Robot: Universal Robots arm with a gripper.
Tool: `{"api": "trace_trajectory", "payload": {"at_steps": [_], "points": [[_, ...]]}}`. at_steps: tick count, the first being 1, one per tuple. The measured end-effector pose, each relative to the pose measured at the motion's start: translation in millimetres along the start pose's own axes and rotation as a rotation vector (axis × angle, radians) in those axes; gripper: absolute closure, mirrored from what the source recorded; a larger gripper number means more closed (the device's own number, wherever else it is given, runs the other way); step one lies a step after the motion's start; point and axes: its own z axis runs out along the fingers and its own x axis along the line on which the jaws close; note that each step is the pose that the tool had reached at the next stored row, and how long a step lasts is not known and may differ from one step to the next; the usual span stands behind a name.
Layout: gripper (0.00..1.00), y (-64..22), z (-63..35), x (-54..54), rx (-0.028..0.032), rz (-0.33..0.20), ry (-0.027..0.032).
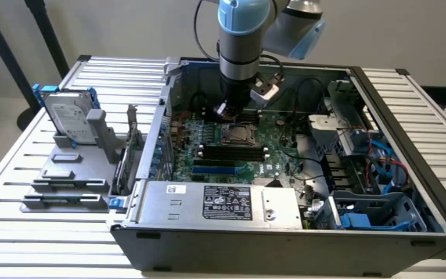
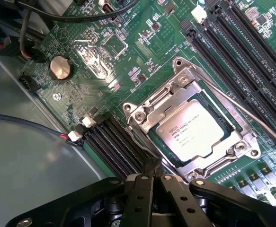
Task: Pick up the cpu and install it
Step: 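Install the first cpu locking lever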
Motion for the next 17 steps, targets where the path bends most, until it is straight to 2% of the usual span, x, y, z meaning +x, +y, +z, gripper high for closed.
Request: {"api": "trace_trajectory", "payload": {"at_steps": [17], "points": [[0.89, 1.0, 0.4, 1.6, 0.0000, 0.000, -0.0001]]}}
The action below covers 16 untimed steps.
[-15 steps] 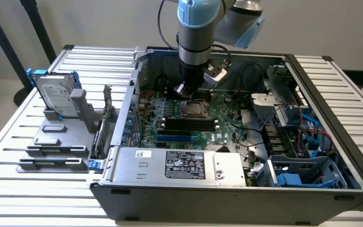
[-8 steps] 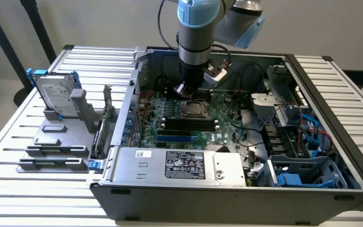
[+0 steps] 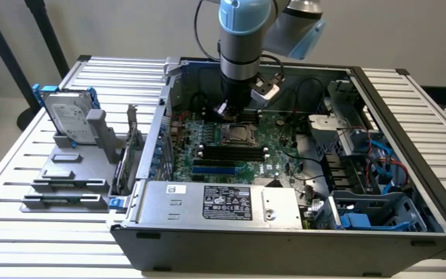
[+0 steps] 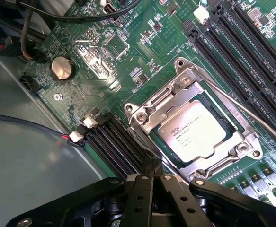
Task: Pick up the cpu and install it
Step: 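Install the first cpu locking lever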
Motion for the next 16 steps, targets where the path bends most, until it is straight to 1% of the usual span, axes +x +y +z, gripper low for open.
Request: {"api": "trace_trajectory", "payload": {"at_steps": [16], "points": [[0.89, 2.4, 1.7, 1.7, 0.0000, 0.000, 0.0000]]}}
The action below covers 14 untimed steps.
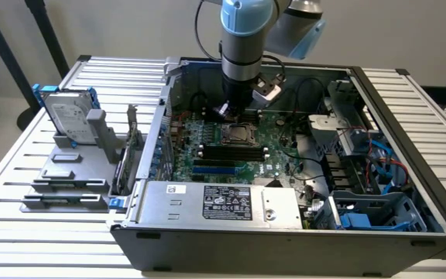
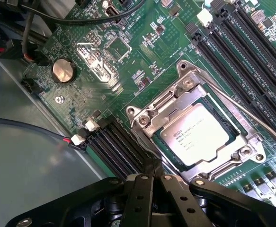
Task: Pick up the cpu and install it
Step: 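Install the first cpu locking lever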
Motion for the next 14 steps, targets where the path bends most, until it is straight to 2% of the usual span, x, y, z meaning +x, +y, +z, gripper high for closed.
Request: {"api": "trace_trajectory", "payload": {"at_steps": [14], "points": [[0.89, 3.1, 1.6, 2.2, 0.0000, 0.000, -0.0001]]}}
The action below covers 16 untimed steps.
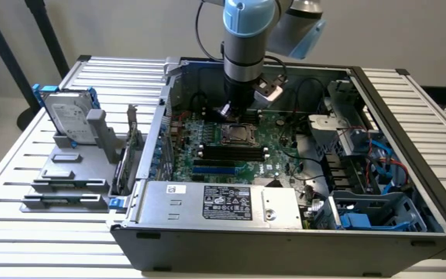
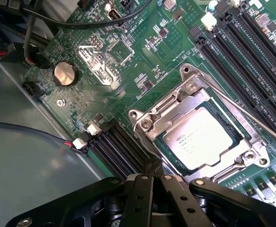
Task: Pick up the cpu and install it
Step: 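Install the first cpu locking lever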
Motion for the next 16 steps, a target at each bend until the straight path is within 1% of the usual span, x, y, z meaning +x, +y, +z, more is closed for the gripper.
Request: {"api": "trace_trajectory", "payload": {"at_steps": [16], "points": [[0.89, 3.8, 1.5, 2.7, 0.0005, -0.002, -0.0004]]}}
